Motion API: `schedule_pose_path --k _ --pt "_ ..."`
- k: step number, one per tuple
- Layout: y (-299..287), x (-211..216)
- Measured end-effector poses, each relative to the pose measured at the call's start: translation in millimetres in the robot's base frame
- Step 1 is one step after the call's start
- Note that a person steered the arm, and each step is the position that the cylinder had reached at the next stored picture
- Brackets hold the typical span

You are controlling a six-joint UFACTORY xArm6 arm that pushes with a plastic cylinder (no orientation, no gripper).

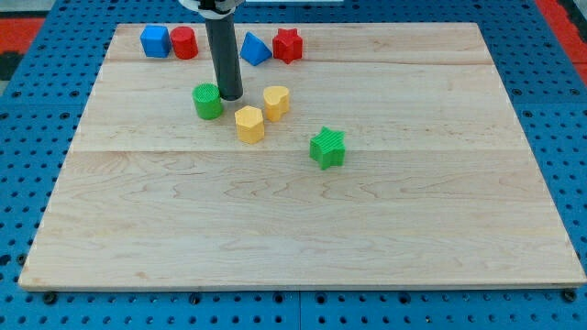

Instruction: Slide the green star and the hexagon to the right

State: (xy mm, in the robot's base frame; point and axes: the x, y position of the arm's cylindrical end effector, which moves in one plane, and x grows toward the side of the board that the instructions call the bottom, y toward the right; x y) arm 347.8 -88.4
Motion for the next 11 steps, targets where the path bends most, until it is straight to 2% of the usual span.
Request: schedule_pose_path --k 1,2,3,4,5,6,7,8,9,11 --pt "1 -14" --pt "-53 -38" --pt "-119 -21" --pt "-84 41" --pt "-30 74" --pt "72 78" --pt "117 87" --pt "54 94" --pt "43 70" --pt "174 65"
